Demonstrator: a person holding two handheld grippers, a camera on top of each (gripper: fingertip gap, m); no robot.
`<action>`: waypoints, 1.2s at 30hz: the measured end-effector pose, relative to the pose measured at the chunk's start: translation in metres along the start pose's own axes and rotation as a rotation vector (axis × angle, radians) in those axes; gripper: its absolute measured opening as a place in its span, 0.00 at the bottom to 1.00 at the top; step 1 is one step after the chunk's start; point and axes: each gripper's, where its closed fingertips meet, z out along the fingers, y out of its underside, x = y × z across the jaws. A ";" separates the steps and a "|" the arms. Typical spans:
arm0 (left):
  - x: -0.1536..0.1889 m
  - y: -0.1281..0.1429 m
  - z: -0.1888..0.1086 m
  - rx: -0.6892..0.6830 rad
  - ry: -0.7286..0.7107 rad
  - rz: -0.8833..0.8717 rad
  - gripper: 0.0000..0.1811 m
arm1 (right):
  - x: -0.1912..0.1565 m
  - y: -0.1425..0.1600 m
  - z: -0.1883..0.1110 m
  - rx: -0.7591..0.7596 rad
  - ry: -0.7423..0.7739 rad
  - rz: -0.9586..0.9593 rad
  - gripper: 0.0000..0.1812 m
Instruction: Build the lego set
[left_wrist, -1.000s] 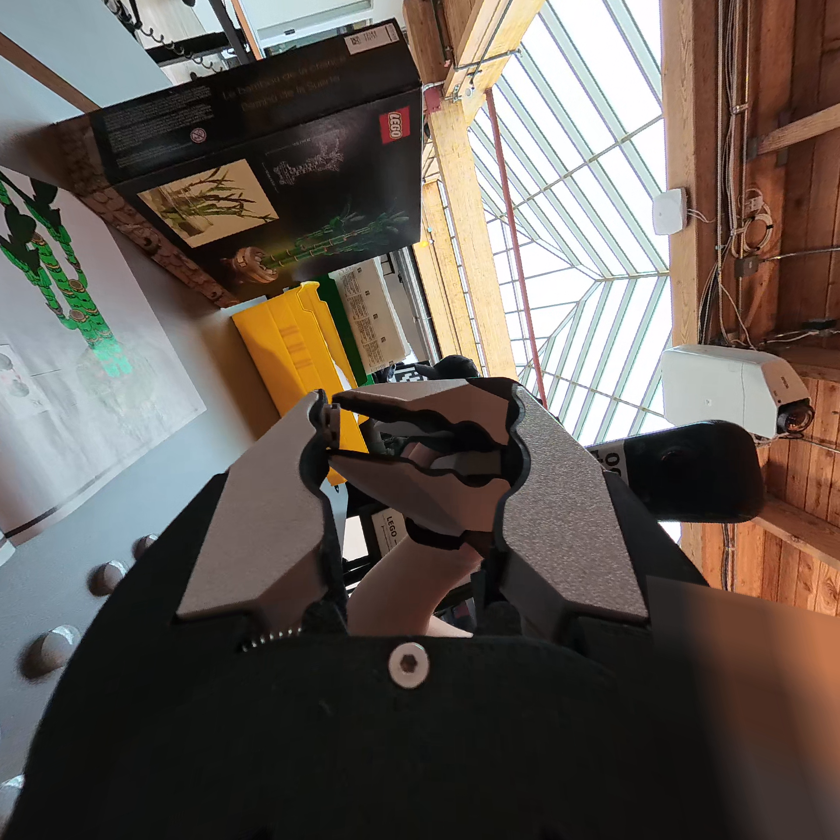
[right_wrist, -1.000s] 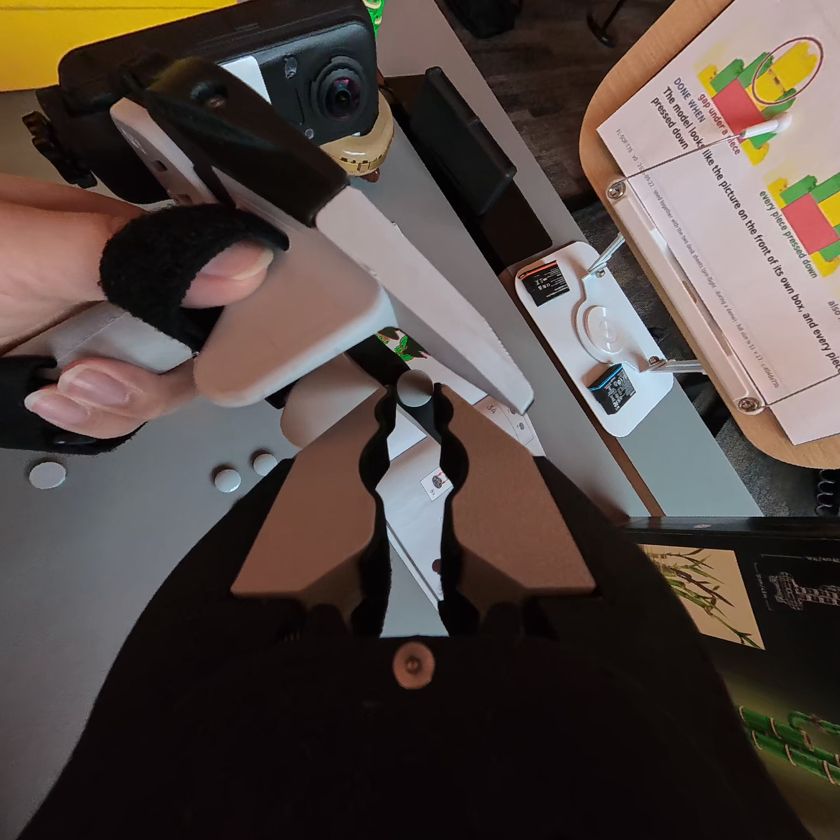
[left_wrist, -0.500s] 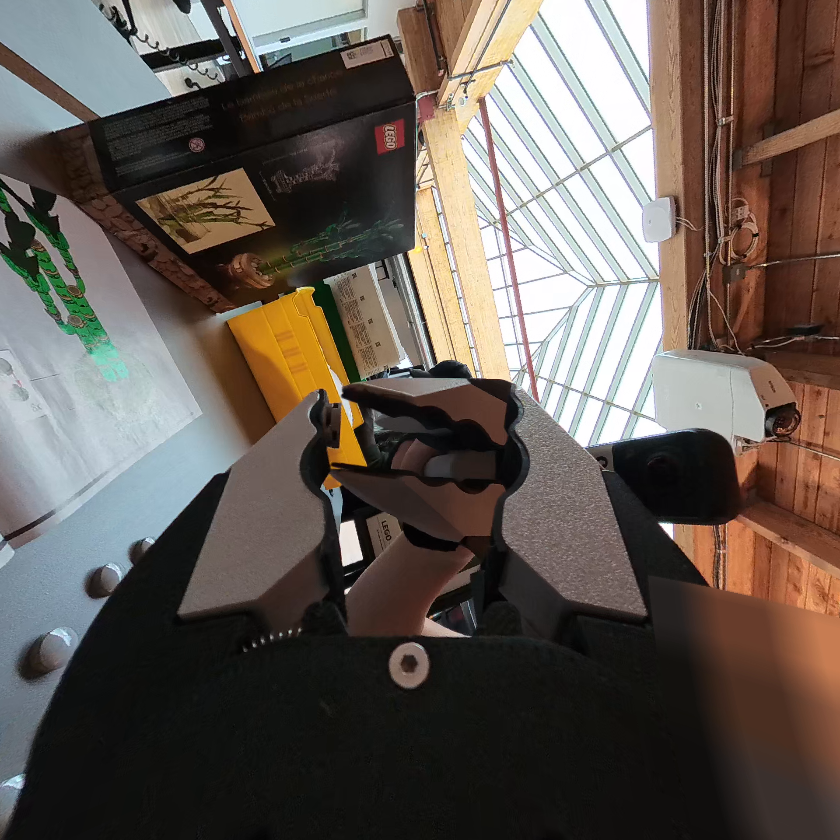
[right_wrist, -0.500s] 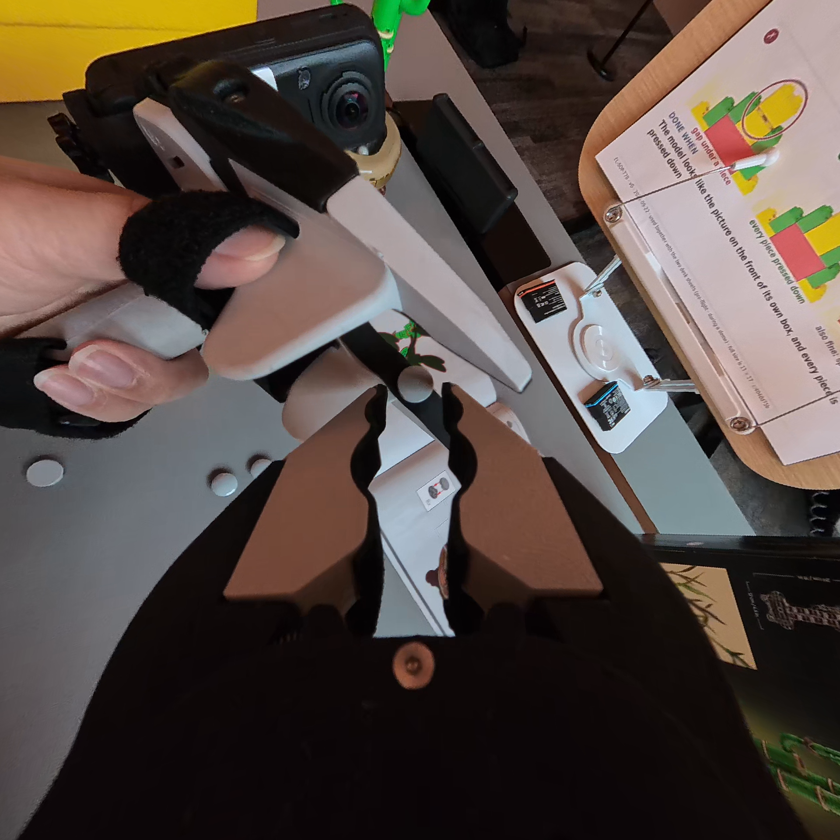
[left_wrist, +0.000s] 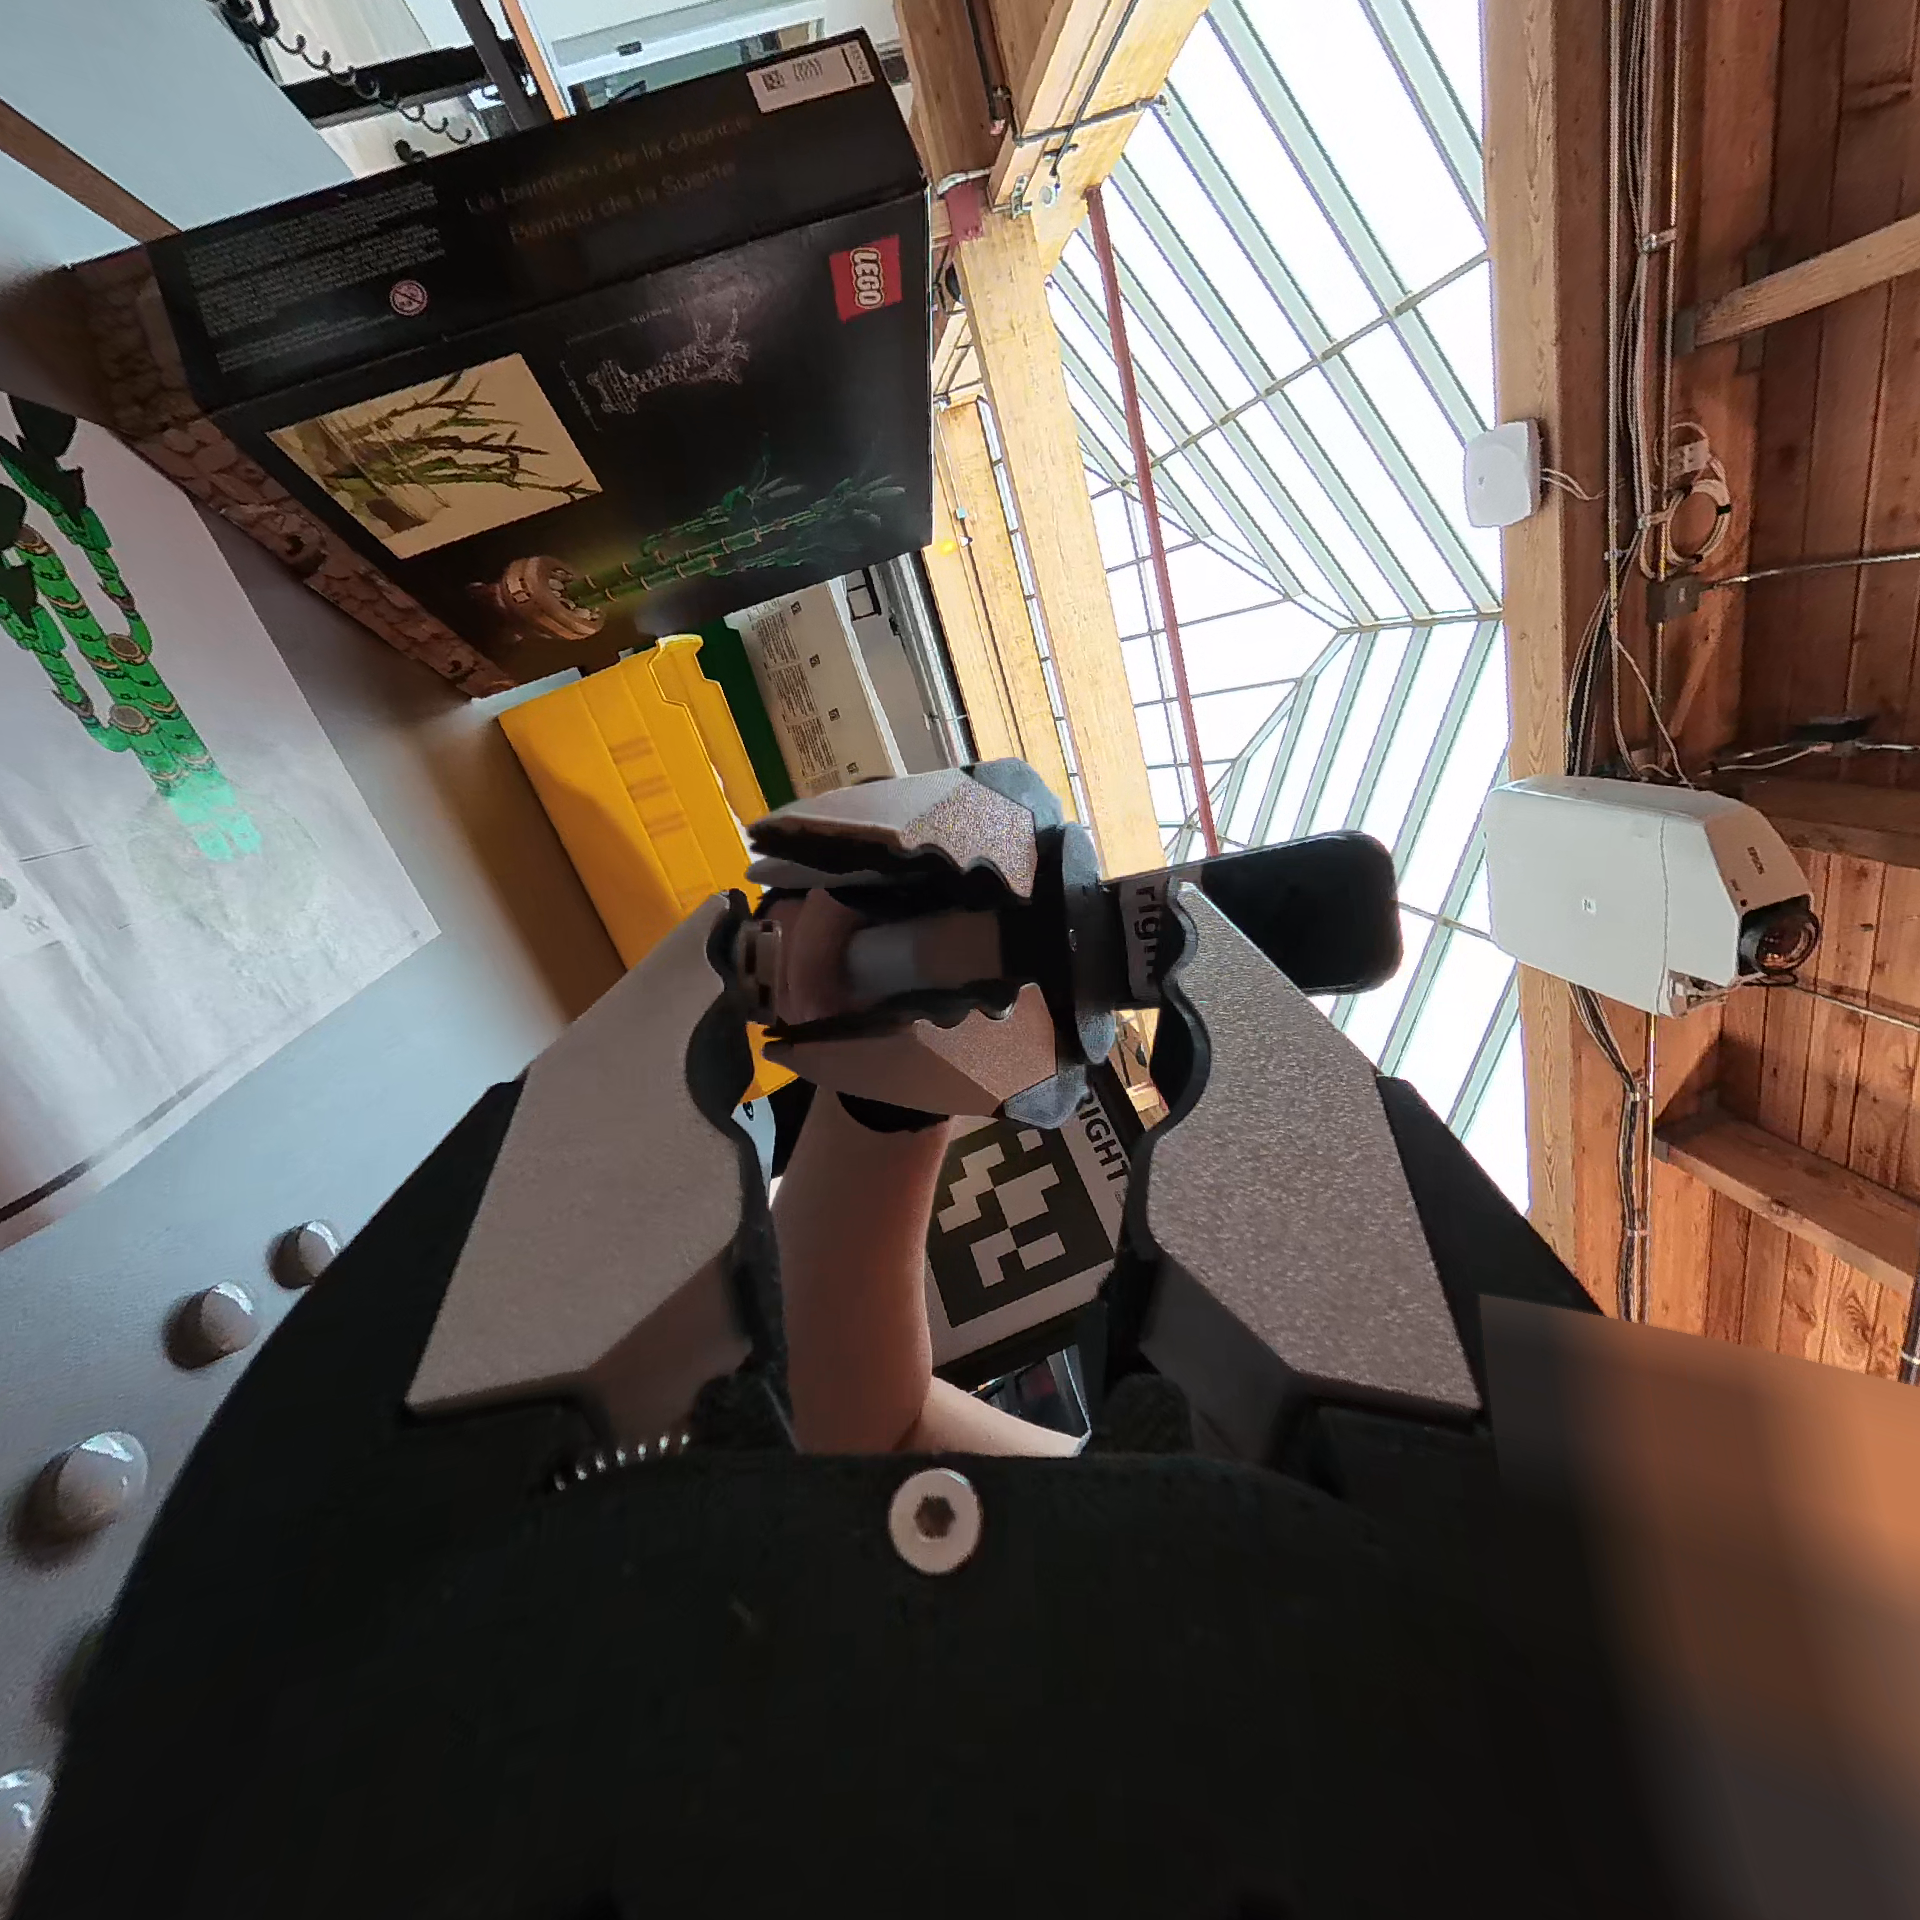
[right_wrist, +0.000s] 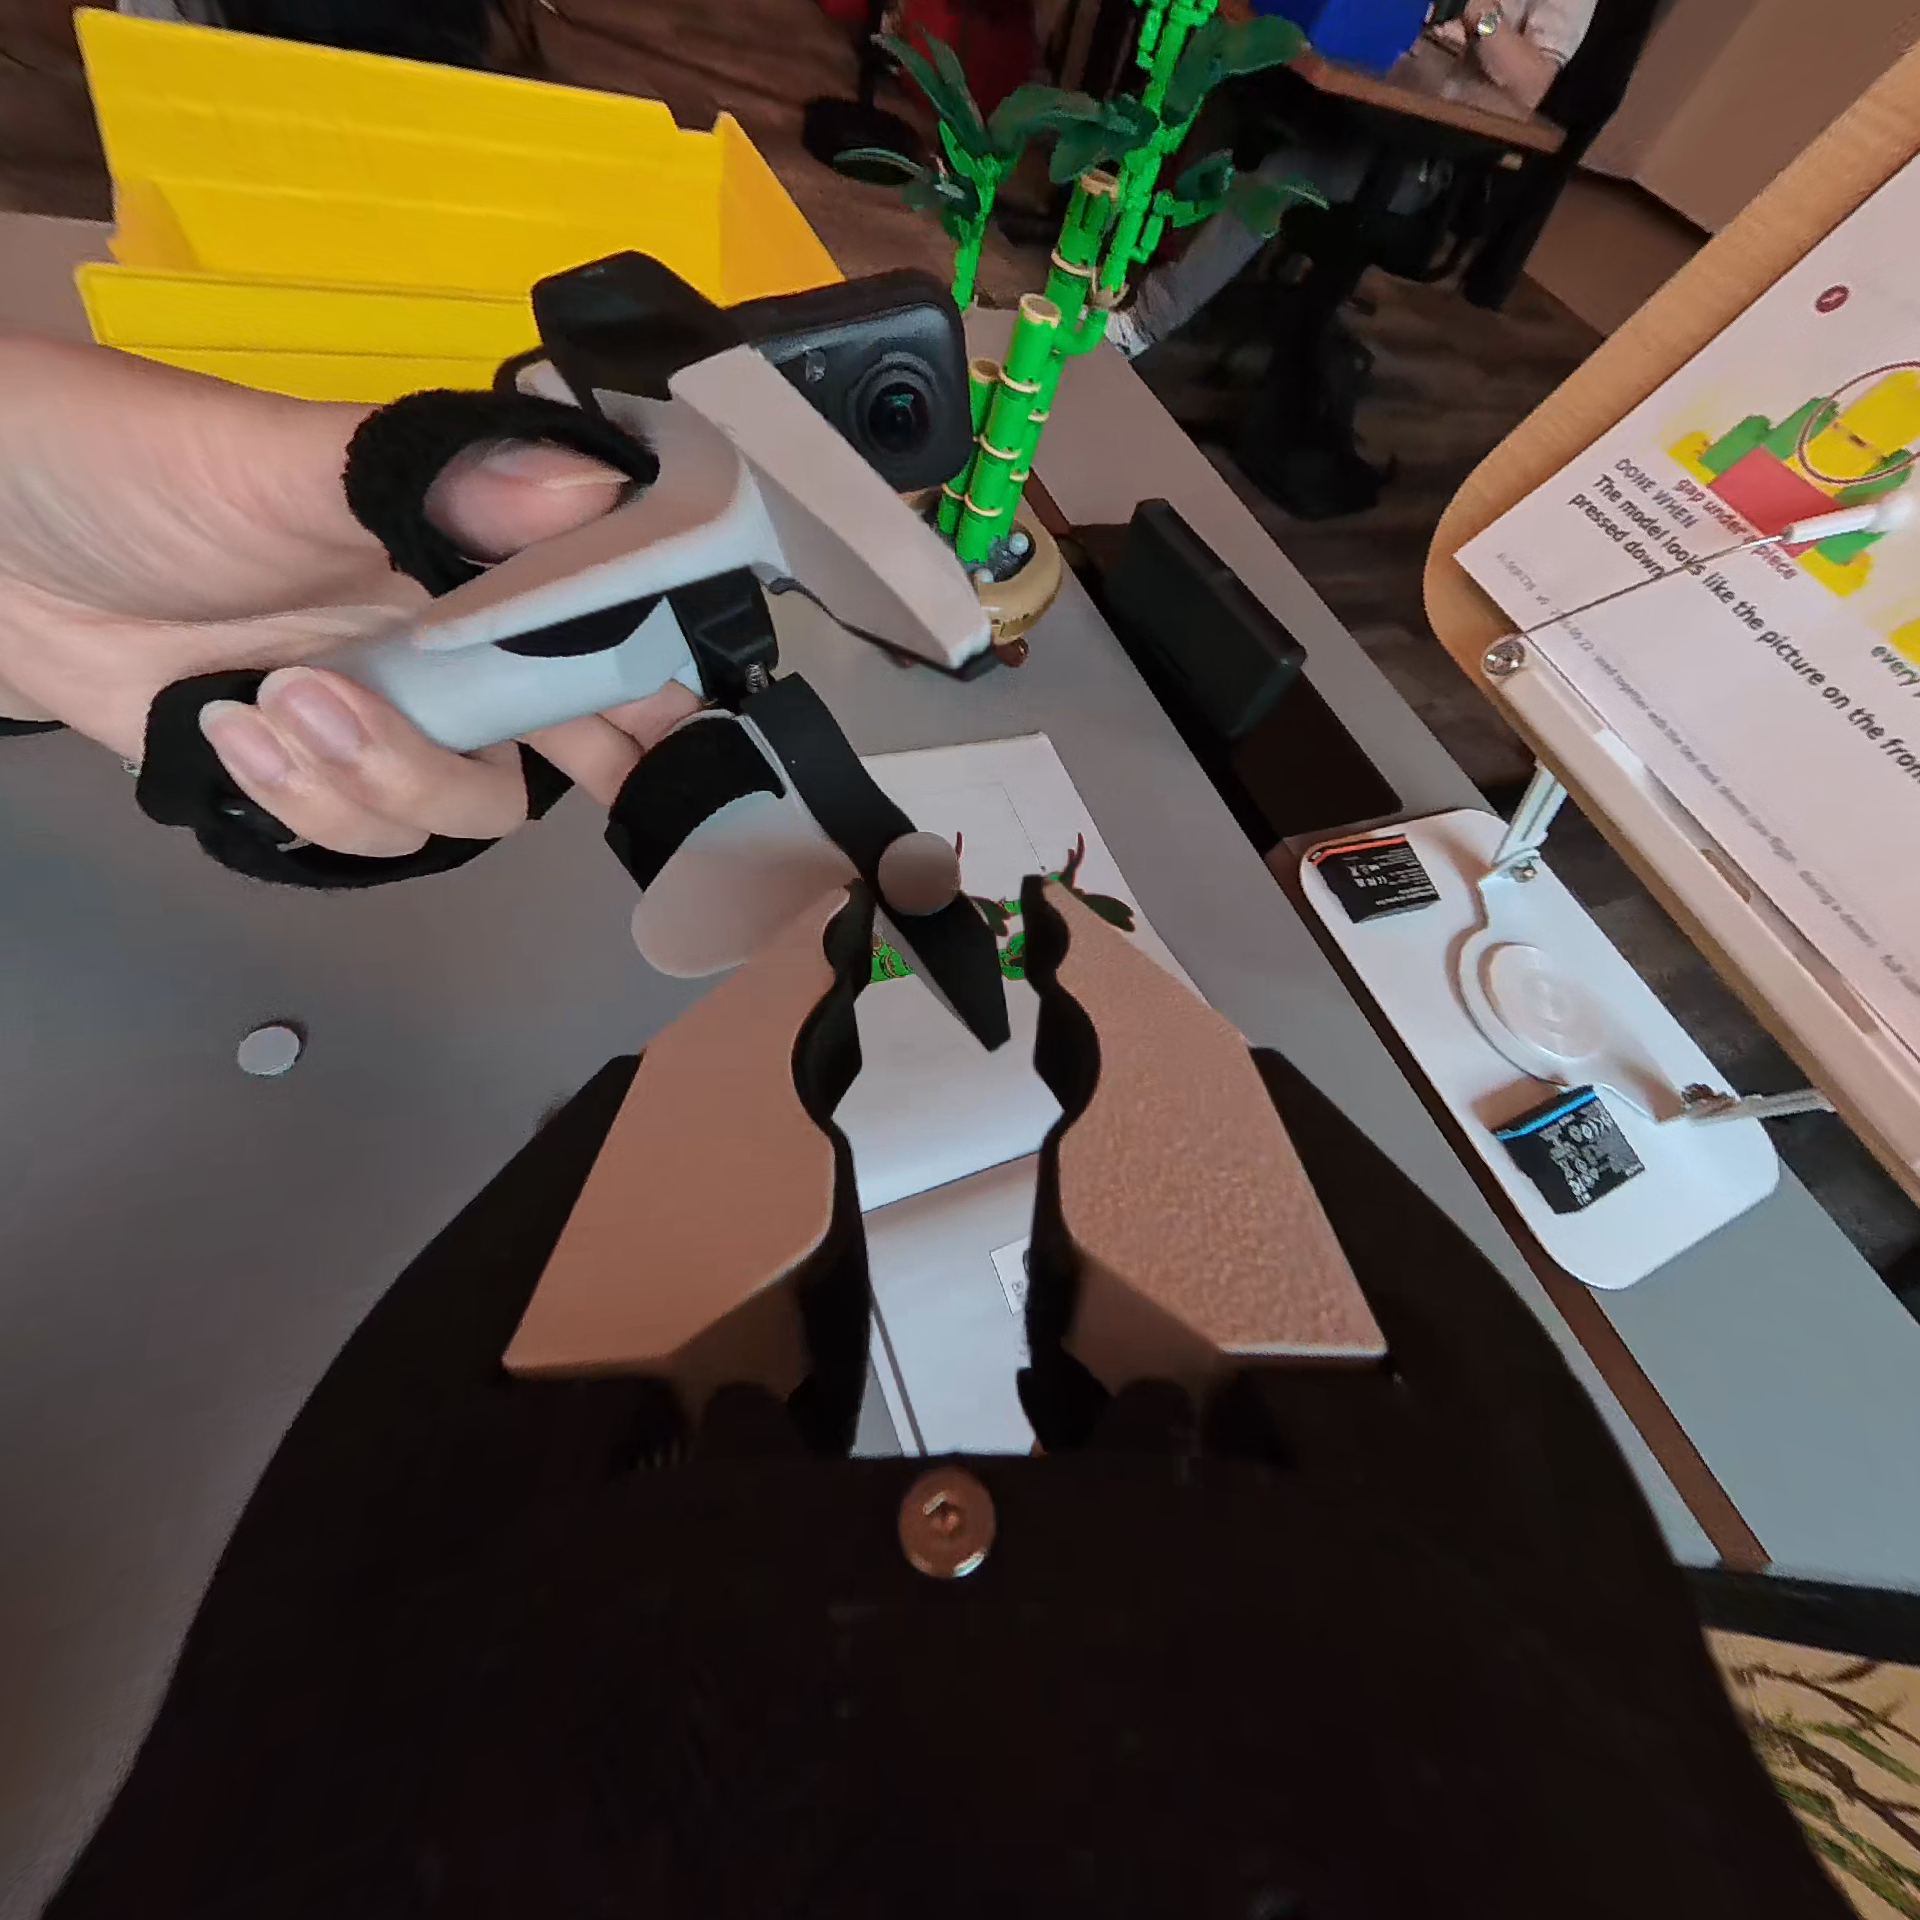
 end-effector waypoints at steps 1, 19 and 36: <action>0.000 0.000 0.000 0.000 0.000 0.000 0.42 | 0.000 0.000 0.000 0.010 -0.005 -0.003 0.15; 0.010 -0.001 0.000 -0.006 0.052 0.032 0.41 | -0.014 -0.008 -0.003 0.089 -0.151 0.082 0.08; 0.070 0.040 -0.023 -0.191 -0.091 1.504 0.27 | -0.034 -0.049 -0.098 0.273 -0.735 0.622 0.08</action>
